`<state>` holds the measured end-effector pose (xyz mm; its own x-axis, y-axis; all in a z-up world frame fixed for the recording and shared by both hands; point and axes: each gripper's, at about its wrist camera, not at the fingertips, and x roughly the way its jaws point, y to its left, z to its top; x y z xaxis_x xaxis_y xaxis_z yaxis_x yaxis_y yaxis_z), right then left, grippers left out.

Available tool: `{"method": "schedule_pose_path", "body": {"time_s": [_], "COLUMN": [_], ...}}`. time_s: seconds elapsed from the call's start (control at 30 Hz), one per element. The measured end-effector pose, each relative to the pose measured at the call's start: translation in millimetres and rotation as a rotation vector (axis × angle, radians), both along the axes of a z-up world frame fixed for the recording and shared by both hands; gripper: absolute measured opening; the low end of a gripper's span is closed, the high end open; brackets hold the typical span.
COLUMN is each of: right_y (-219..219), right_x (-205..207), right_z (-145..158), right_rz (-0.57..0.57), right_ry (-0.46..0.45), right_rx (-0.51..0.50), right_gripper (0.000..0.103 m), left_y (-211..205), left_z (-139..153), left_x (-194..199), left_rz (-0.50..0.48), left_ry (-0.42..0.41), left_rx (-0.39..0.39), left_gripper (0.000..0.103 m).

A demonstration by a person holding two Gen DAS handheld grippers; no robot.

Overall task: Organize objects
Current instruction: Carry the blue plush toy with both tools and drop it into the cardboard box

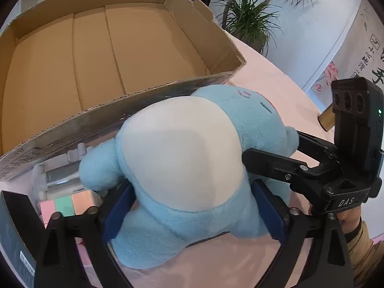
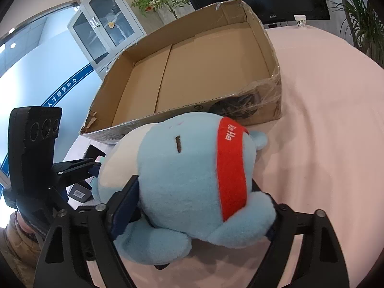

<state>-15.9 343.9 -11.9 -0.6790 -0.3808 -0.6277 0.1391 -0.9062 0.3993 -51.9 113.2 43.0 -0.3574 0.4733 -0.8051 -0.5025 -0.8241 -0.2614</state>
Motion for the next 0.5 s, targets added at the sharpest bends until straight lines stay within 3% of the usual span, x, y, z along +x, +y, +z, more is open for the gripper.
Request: {"method": "schedule_pose_path", "body": {"time_s": [0.17, 0.4, 0.5], "right_y": [-1, -6, -11], "right_x": [6, 20, 31], "right_z": [4, 13, 27], "right_rz": [-0.007, -0.025, -0.034], "right_ry": [0.022, 0.051, 0.083], "right_rx": [0.011, 0.04, 0.069], "right_gripper": [0.067, 0.064, 0.065], "left_y": [-5, -10, -7], "left_z": [3, 7, 23], "left_x": [-4, 17, 19], "left_rz": [0.01, -0.01, -0.019], "left_ry": [0.014, 0.063, 0.095], "left_rx": [-0.001, 0.007, 0.021], "left_gripper": [0.084, 0.079, 0.079]}}
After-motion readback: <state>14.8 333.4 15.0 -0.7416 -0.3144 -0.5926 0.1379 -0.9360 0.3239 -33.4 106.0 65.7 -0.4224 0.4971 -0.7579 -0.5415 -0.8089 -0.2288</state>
